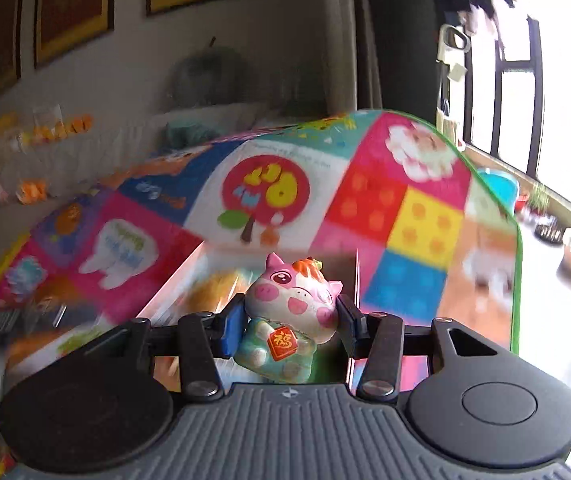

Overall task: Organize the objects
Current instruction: 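Carry the cat figurine and the bun over the pink box with both tools, then release the bun into the box with the left tool while the right tool releases the cat figurine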

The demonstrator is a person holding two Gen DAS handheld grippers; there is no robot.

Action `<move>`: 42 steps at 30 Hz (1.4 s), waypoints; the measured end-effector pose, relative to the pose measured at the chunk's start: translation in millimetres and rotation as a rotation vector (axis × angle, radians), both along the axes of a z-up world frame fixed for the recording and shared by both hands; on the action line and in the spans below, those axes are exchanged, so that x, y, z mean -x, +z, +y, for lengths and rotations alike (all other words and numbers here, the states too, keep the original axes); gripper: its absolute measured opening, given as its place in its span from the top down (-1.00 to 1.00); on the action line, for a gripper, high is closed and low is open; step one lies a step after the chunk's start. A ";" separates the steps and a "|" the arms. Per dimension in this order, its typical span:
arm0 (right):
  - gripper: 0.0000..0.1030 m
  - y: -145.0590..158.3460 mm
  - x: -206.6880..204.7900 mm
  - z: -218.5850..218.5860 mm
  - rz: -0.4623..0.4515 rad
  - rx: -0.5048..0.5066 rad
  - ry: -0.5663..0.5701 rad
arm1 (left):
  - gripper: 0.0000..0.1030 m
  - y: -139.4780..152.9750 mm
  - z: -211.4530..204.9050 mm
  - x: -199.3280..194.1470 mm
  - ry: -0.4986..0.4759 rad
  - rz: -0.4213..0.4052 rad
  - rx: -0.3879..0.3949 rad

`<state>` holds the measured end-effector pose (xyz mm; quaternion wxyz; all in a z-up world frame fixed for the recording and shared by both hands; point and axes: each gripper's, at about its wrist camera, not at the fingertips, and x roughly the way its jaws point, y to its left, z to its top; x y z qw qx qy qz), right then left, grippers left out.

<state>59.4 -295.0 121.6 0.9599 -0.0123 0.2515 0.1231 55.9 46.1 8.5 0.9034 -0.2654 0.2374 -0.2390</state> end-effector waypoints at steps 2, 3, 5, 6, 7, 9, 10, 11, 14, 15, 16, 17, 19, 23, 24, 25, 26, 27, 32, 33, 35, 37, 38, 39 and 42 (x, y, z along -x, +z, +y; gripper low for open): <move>0.09 5.0 -39.5 16.2 0.047 0.042 -0.005 | -0.24 -7.6 2.4 -1.8 -0.025 0.001 0.015; 0.09 4.5 -57.9 23.5 0.070 0.061 -0.011 | -0.24 -8.5 3.7 -2.4 -0.038 -0.001 0.026; 0.09 -1.5 -93.8 36.1 0.108 0.104 -0.038 | -0.24 -9.1 7.3 -3.4 -0.054 -0.007 0.071; 0.09 -7.3 -113.0 39.6 0.141 0.113 -0.059 | -0.24 -9.4 9.3 -3.3 -0.054 -0.007 0.084; 0.09 -14.0 -130.6 41.3 0.194 0.112 -0.086 | -0.24 -10.2 11.3 -3.2 -0.048 -0.003 0.092; 0.09 -28.6 -159.2 43.1 0.310 0.130 -0.140 | -0.24 -13.5 14.0 -4.0 -0.036 0.011 0.108; 0.07 -35.7 -168.7 42.8 0.350 0.143 -0.159 | -0.24 -14.9 15.6 -4.5 -0.033 0.021 0.118; 0.05 -40.3 -173.6 43.3 0.375 0.154 -0.143 | -0.24 -16.5 17.6 -5.6 -0.031 0.030 0.130; -0.27 -40.4 -168.7 40.1 0.391 0.161 -0.124 | -0.24 -19.7 23.0 -7.9 -0.023 0.048 0.161; -0.28 -35.7 -162.1 36.9 0.371 0.149 -0.118 | -0.24 -20.2 23.8 -8.6 -0.019 0.052 0.164; -0.28 -31.1 -154.8 33.1 0.348 0.138 -0.114 | -0.24 -20.3 24.2 -8.5 -0.015 0.054 0.163; -0.28 -25.9 -151.2 29.6 0.329 0.123 -0.115 | -0.24 -19.8 24.3 -8.2 -0.012 0.053 0.160; -0.28 -14.1 -134.1 15.1 0.285 0.068 -0.114 | -0.24 -16.5 22.3 -7.4 -0.007 0.049 0.142; -0.08 -0.4 -110.5 -9.1 0.213 0.019 -0.115 | -0.24 1.3 12.0 -5.9 -0.032 0.031 0.130; 0.03 1.0 -108.6 -13.8 0.204 0.009 -0.117 | -0.24 7.1 7.6 -8.0 -0.034 0.033 0.127; 0.19 1.3 -109.1 -17.6 0.204 -0.002 -0.122 | -0.24 12.6 3.1 -9.7 -0.036 0.034 0.119; 0.30 1.8 -112.1 -19.7 0.208 -0.016 -0.127 | -0.24 19.1 -2.1 -11.7 -0.036 0.030 0.107; 0.34 2.8 -116.8 -19.5 0.211 -0.035 -0.130 | -0.24 26.6 -7.7 -13.3 -0.031 0.022 0.090; 0.46 -13.0 -153.1 7.9 0.295 -0.097 -0.072 | -0.24 58.0 -25.2 -5.4 -0.056 -0.019 0.025; 0.46 -18.2 -159.8 12.7 0.322 -0.078 -0.091 | -0.24 62.0 -26.1 -1.8 -0.062 -0.024 0.007; 0.47 -25.3 -167.3 15.6 0.359 -0.064 -0.098 | -0.24 67.4 -24.8 4.5 -0.067 -0.027 -0.035; 0.46 -25.2 -164.1 12.7 0.364 -0.063 -0.087 | -0.24 68.2 -23.4 5.3 -0.049 -0.001 -0.087; 0.46 -25.4 -162.7 10.1 0.374 -0.067 -0.087 | -0.24 67.1 -23.3 2.7 -0.034 0.019 -0.111; 0.46 -25.5 -161.4 6.3 0.390 -0.079 -0.093 | -0.24 64.9 -24.2 -0.4 -0.020 0.036 -0.130; 0.46 -25.9 -158.3 -4.6 0.454 -0.156 -0.085 | -0.24 56.7 -28.9 -10.3 -0.004 0.094 -0.133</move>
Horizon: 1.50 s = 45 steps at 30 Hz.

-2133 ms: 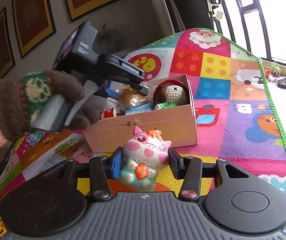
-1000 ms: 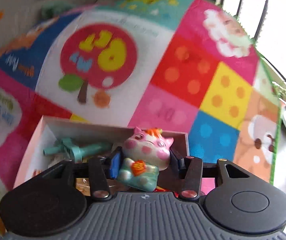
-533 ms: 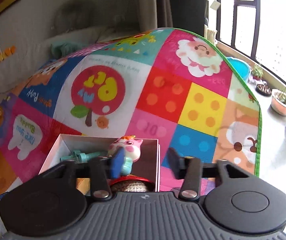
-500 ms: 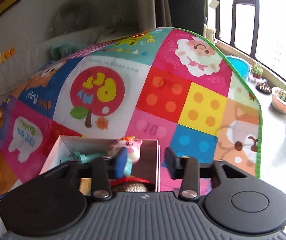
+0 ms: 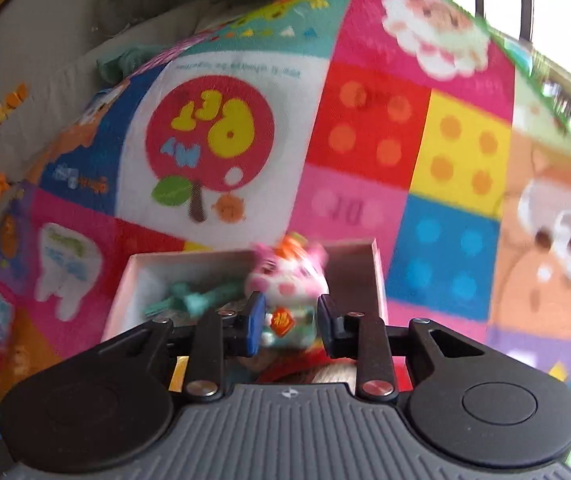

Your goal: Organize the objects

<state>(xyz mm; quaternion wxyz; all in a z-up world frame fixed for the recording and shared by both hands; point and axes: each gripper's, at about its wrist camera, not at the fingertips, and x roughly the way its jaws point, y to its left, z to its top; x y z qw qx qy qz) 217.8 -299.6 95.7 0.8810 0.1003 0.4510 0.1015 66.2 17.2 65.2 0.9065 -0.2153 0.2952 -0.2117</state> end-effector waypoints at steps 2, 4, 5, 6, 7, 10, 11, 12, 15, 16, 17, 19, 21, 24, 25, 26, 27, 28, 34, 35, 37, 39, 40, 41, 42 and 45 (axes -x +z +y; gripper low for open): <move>0.48 1.2 5.7 -4.3 0.018 0.006 -0.019 | -0.24 -3.0 -3.9 -1.5 -0.005 0.019 0.006; 0.48 8.2 16.9 -9.0 -0.042 0.050 -0.037 | -0.24 -3.8 -9.2 -1.3 -0.013 0.023 -0.004; 0.48 12.8 21.8 -12.0 -0.082 0.056 -0.042 | -0.24 -3.2 -10.7 -0.1 -0.019 0.022 -0.006; 0.48 18.3 25.7 -15.2 -0.122 0.048 -0.039 | -0.24 -2.7 -12.3 0.5 -0.023 0.021 -0.005; 0.48 23.4 27.9 -17.2 -0.153 0.032 -0.033 | -0.24 -1.8 -13.8 0.7 -0.026 0.019 -0.003; 0.48 29.4 24.4 -5.8 -0.182 0.026 0.001 | -0.24 1.9 -15.9 4.1 -0.024 0.008 -0.004; 0.48 29.7 22.0 2.0 -0.183 0.031 0.014 | -0.24 3.1 -16.4 4.5 -0.023 0.005 -0.006; 0.48 29.1 19.9 10.8 -0.182 0.035 0.030 | -0.24 4.5 -17.0 4.5 -0.022 0.002 -0.009; 0.48 19.3 5.6 37.6 -0.147 0.019 0.074 | -0.24 8.0 -18.7 1.6 -0.012 0.002 -0.026; 0.48 13.8 -0.7 43.1 -0.113 0.022 0.065 | -0.24 9.4 -18.8 0.5 -0.002 0.003 -0.039; 0.48 6.6 -6.7 44.2 -0.075 0.034 0.045 | -0.24 10.7 -18.0 0.0 0.014 0.004 -0.053; 0.48 -8.7 -15.1 39.2 -0.031 0.061 -0.006 | -0.24 11.8 -13.9 -1.0 0.038 0.008 -0.068; 0.48 -11.1 -6.1 27.1 -0.056 0.032 -0.008 | -0.24 11.7 -9.4 -3.2 0.043 0.015 -0.071; 0.47 3.5 35.9 6.8 -0.201 0.062 0.030 | -0.24 8.3 -11.1 -9.4 0.040 0.036 -0.085; 0.41 9.0 57.8 -0.4 -0.273 0.103 0.041 | -0.24 6.7 -14.1 -12.2 0.032 0.042 -0.090; 0.28 12.3 76.2 -6.7 -0.326 0.140 0.052 | -0.24 5.1 -19.2 -15.7 0.022 0.046 -0.103; 0.21 13.9 98.4 -13.9 -0.370 0.171 0.062 | -0.24 3.7 -24.9 -19.9 0.014 0.052 -0.127; 0.19 13.4 113.7 -21.3 -0.388 0.182 0.063 | -0.24 2.1 -31.5 -24.7 0.014 0.065 -0.163; 0.19 -20.2 184.2 -63.6 -0.340 0.139 0.114 | -0.31 -18.8 -57.2 -53.7 0.074 0.179 -0.394; 0.19 -28.9 188.8 -64.7 -0.325 0.128 0.123 | -0.40 -23.1 -57.1 -56.3 0.086 0.192 -0.406; 0.19 -46.0 193.3 -61.8 -0.289 0.102 0.143 | -0.55 -25.5 -50.5 -57.0 0.111 0.206 -0.390; 0.19 -56.7 193.0 -53.3 -0.281 0.094 0.163 | -0.63 -25.2 -44.2 -53.6 0.129 0.214 -0.378; 0.19 -59.1 191.7 -47.4 -0.281 0.090 0.173 | -0.65 -24.5 -41.4 -49.6 0.136 0.211 -0.384; 0.19 -60.2 188.4 -41.3 -0.280 0.084 0.180 | -0.67 -23.1 -39.7 -46.3 0.142 0.206 -0.391; 0.18 -60.5 183.8 -35.5 -0.279 0.075 0.184 | -0.68 -22.0 -37.3 -43.3 0.149 0.203 -0.397; 0.00 -59.8 167.5 -13.9 -0.260 0.050 0.199 | -0.68 -18.0 -23.7 -33.4 0.177 0.185 -0.402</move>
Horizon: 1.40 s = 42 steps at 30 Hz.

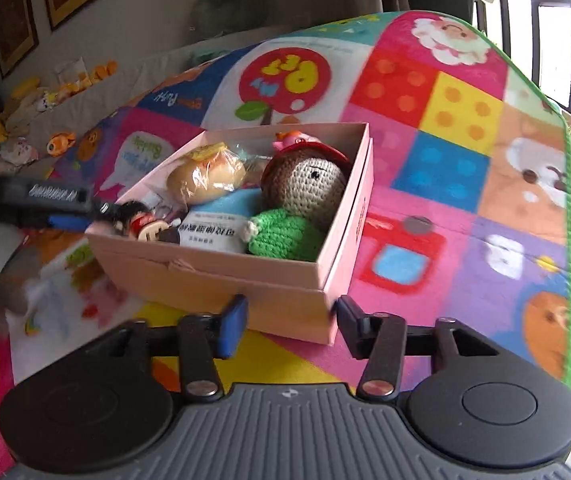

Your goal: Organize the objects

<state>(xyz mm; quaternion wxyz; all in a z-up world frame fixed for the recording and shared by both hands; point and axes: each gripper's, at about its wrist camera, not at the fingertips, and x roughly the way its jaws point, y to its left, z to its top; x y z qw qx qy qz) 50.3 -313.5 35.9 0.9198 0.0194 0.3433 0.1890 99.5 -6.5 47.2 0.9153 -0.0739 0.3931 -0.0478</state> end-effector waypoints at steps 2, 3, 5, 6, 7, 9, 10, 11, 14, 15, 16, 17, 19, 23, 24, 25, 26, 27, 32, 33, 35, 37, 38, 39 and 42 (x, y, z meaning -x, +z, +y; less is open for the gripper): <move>0.00 -1.2 -7.9 15.4 0.007 0.001 0.007 | -0.73 1.7 14.4 3.9 0.022 -0.020 -0.007; 0.00 -0.6 -11.7 21.6 0.014 -0.006 0.007 | -0.77 1.2 21.4 4.4 0.035 -0.029 -0.011; 0.01 -0.7 -19.2 35.5 0.026 -0.019 0.003 | -0.98 -2.4 38.1 1.3 0.074 -0.033 -0.012; 0.01 -0.8 -23.2 41.7 0.026 -0.019 -0.002 | -0.98 -4.5 47.0 -1.3 0.088 -0.030 0.008; 0.01 -1.4 -27.4 48.8 0.020 -0.012 -0.005 | -0.98 -6.5 54.4 -4.5 0.095 -0.030 0.032; 0.01 -3.5 -33.8 58.4 0.014 0.003 -0.014 | -1.00 -8.1 64.6 -10.4 0.101 -0.031 0.052; 0.01 -4.8 -37.7 62.8 0.019 0.006 -0.023 | -1.00 -8.2 66.7 -12.2 0.102 -0.036 0.049; 0.01 -4.9 -41.4 65.9 0.023 0.006 -0.027 | -1.00 -7.7 67.8 -14.3 0.102 -0.044 0.039; 0.01 -4.7 -43.6 71.1 0.024 0.010 -0.030 | -1.00 -11.3 69.5 -19.3 0.098 -0.057 0.025; 0.01 -4.3 -43.2 72.7 0.016 0.022 -0.034 | -1.00 -12.1 70.3 -19.2 0.097 -0.063 0.036; -0.03 -3.9 -39.6 74.9 -0.002 0.043 -0.045 | -0.98 -12.0 70.6 -16.6 0.099 -0.075 0.040; -0.12 -3.6 -33.0 77.1 -0.020 0.066 -0.053 | -0.98 -10.5 69.1 -11.6 0.103 -0.099 0.034; -0.38 -2.7 -18.8 77.8 -0.046 0.094 -0.056 | -0.98 -2.2 67.0 7.4 0.116 -0.175 0.022; -0.89 -4.9 9.8 74.5 -0.017 0.084 -0.100 | -0.98 11.1 56.2 58.5 0.031 -0.231 0.041; -0.97 -7.3 17.9 73.9 0.003 0.077 -0.110 | -0.98 9.9 50.8 71.6 -0.001 -0.232 0.035; -1.00 -9.4 24.2 73.8 0.017 0.068 -0.117 | -0.98 6.2 44.9 84.4 -0.033 -0.232 0.028; -1.00 -12.2 31.2 74.0 0.030 0.061 -0.119 | -0.98 1.0 39.1 96.4 -0.058 -0.225 0.021; -1.00 -15.9 36.8 74.7 0.047 0.063 -0.120 | -0.98 -5.1 33.9 106.0 -0.067 -0.213 0.015; -1.00 -23.5 47.0 80.4 0.035 0.140 -0.173 | -0.98 -34.5 9.9 109.9 -0.006 -0.135 -0.123; -1.00 -23.9 46.0 79.2 0.033 0.139 -0.186 | -1.00 -42.6 6.7 106.8 0.003 -0.118 -0.167; -1.00 -24.7 43.4 79.6 0.028 0.151 -0.198 | -1.00 -42.9 0.8 105.4 0.013 -0.126 -0.201; -1.00 -26.8 40.5 82.9 0.012 0.177 -0.206 | -1.00 -43.6 1.6 104.8 0.034 -0.123 -0.182; -1.00 -28.0 40.3 83.5 -0.006 0.170 -0.212 | -1.00 -43.5 1.1 103.1 0.044 -0.122 -0.182; -1.00 -28.4 38.8 83.8 -0.010 0.165 -0.216 | -1.00 -43.8 0.0 101.8 0.051 -0.121 -0.185; -1.00 -29.2 36.3 86.6 -0.028 0.161 -0.215 | -1.00 -44.2 -2.8 100.4 0.063 -0.121 -0.187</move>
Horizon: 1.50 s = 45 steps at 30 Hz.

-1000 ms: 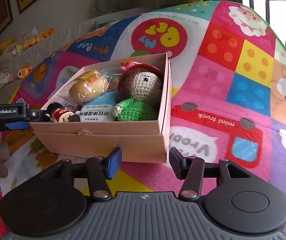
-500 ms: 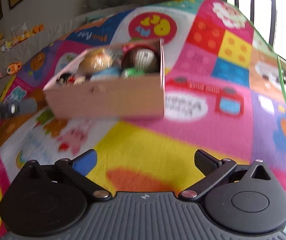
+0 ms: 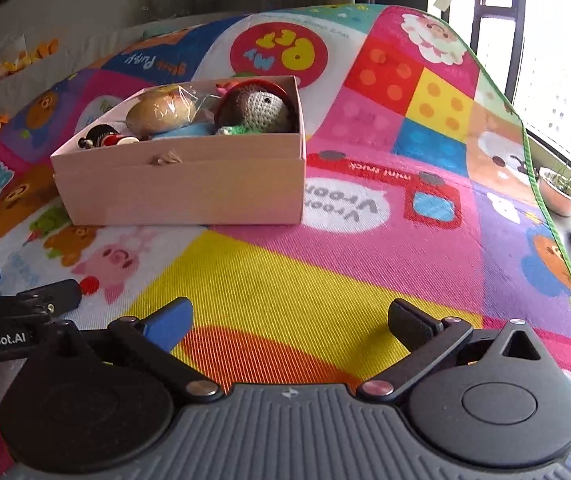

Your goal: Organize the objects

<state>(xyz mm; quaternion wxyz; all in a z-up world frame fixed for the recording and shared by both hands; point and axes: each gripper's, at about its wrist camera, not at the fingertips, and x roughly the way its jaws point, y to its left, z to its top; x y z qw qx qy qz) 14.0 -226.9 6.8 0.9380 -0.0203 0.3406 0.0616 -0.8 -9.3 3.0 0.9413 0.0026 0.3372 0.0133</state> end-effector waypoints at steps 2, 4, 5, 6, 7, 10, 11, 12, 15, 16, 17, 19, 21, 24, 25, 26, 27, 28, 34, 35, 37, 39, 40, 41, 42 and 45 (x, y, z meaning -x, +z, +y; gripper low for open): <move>-1.00 -0.5 -3.1 2.0 -0.002 0.002 0.007 | -1.00 0.0 0.3 -0.3 -0.001 0.000 0.000; -1.00 -0.9 -4.4 2.1 -0.002 -0.002 0.011 | -1.00 0.1 0.1 -0.6 -0.003 0.001 0.000; -1.00 -0.9 -4.5 2.0 -0.002 -0.003 0.011 | -1.00 0.1 0.0 -0.6 -0.003 0.000 -0.001; -1.00 -1.0 -4.5 1.7 -0.003 -0.005 0.011 | -1.00 0.1 0.6 -0.6 -0.003 0.001 -0.001; -1.00 -1.0 -4.5 1.5 -0.003 -0.007 0.011 | -1.00 0.1 0.1 -0.9 -0.003 0.001 -0.002; -1.00 -1.3 -4.9 1.5 -0.002 -0.007 0.012 | -1.00 -0.1 0.5 -0.9 -0.003 0.001 -0.002; -1.00 -1.4 -4.9 1.6 -0.002 -0.006 0.012 | -1.00 0.3 0.0 -0.2 -0.003 0.001 0.003; -1.00 -1.4 -4.9 1.4 -0.002 -0.006 0.012 | -1.00 0.5 -0.8 -0.3 -0.003 0.001 0.000; -1.00 -1.5 -5.2 1.2 -0.003 -0.006 0.012 | -1.00 0.4 0.2 -0.5 -0.002 0.001 0.007; -1.00 -1.7 -5.2 1.2 -0.003 -0.006 0.012 | -1.00 0.6 -0.5 -0.5 -0.002 0.001 0.005; -1.00 -1.7 -5.1 1.4 -0.003 -0.006 0.012 | -1.00 0.4 1.0 -0.5 -0.002 0.001 0.007; -1.00 -1.8 -5.1 1.3 -0.003 -0.006 0.012 | -1.00 0.5 0.0 -0.5 -0.002 0.002 0.006; -1.00 -1.9 -5.1 1.5 -0.003 -0.006 0.012 | -1.00 0.4 0.6 -0.3 -0.002 0.002 0.007; -1.00 -1.7 -5.0 1.5 -0.003 -0.006 0.012 | -1.00 0.3 0.6 -0.3 -0.002 0.002 0.007; -1.00 -1.7 -5.0 1.5 -0.003 -0.006 0.012 | -1.00 0.3 0.5 -0.3 -0.002 0.001 0.006; -1.00 -1.6 -4.9 1.5 -0.003 -0.006 0.012 | -1.00 0.3 0.4 -0.3 -0.003 0.002 0.006; -1.00 -1.5 -4.9 1.5 -0.003 -0.006 0.012 | -1.00 0.2 0.6 -0.3 -0.002 0.002 0.006; -1.00 -1.5 -4.9 1.4 -0.003 -0.007 0.012 | -1.00 0.3 0.3 -0.4 -0.002 0.001 0.006; -1.00 -1.3 -4.7 1.4 -0.003 -0.007 0.011 | -1.00 0.3 0.2 -0.4 -0.003 0.002 0.006; -1.00 -1.3 -4.7 1.4 -0.003 -0.007 0.011 | -1.00 0.3 0.2 -0.3 -0.003 0.002 0.006; -1.00 -1.3 -4.7 1.3 -0.003 -0.007 0.011 | -1.00 0.2 0.3 -0.2 -0.003 0.002 0.006; -1.00 -1.3 -4.7 1.3 -0.004 -0.007 0.011 | -1.00 0.3 0.3 -0.2 -0.003 0.002 0.006; -1.00 -1.3 -4.7 1.3 -0.003 -0.007 0.011 | -1.00 0.3 0.3 -0.2 -0.003 0.002 0.006; -1.00 -1.3 -4.7 1.2 -0.004 -0.007 0.011 | -1.00 0.3 0.2 -0.3 -0.003 0.002 0.006; -1.00 -1.4 -4.7 1.3 -0.003 -0.007 0.011 | -1.00 0.3 0.3 -0.2 -0.003 0.002 0.006; -1.00 -1.3 -4.7 1.3 -0.004 -0.007 0.011 | -1.00 0.3 0.3 -0.3 -0.003 0.002 0.006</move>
